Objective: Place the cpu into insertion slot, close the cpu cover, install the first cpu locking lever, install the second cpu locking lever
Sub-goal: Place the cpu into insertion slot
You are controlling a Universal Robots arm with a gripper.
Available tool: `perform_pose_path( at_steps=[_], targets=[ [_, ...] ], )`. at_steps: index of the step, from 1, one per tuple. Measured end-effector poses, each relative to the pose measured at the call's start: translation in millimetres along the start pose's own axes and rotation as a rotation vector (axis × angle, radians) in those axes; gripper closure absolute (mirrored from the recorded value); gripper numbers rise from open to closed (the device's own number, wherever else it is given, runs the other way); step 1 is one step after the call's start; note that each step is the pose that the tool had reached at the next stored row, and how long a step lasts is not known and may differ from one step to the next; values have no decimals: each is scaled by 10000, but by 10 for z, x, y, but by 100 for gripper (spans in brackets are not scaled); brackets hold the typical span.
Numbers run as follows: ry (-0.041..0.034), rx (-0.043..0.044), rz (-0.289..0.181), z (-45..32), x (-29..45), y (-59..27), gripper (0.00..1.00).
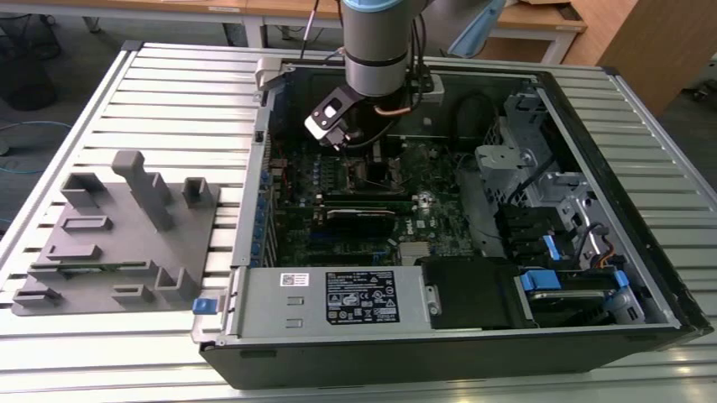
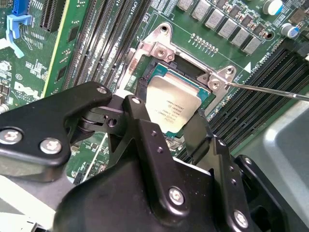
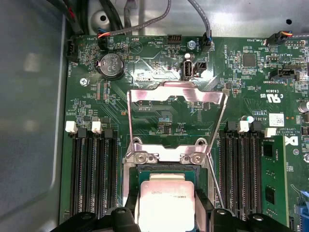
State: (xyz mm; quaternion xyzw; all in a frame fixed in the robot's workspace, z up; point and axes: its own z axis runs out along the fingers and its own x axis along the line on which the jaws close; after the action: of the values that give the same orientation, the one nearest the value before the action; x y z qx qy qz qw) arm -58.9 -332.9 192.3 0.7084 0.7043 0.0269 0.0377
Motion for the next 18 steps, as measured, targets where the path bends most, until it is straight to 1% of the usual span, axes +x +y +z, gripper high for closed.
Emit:
perform_pose_path(
  at_steps=[8, 18],
  targets=[
    [8, -5, 1, 5, 1, 10, 46],
    [1, -1, 0, 16, 0, 13, 46]
  ],
)
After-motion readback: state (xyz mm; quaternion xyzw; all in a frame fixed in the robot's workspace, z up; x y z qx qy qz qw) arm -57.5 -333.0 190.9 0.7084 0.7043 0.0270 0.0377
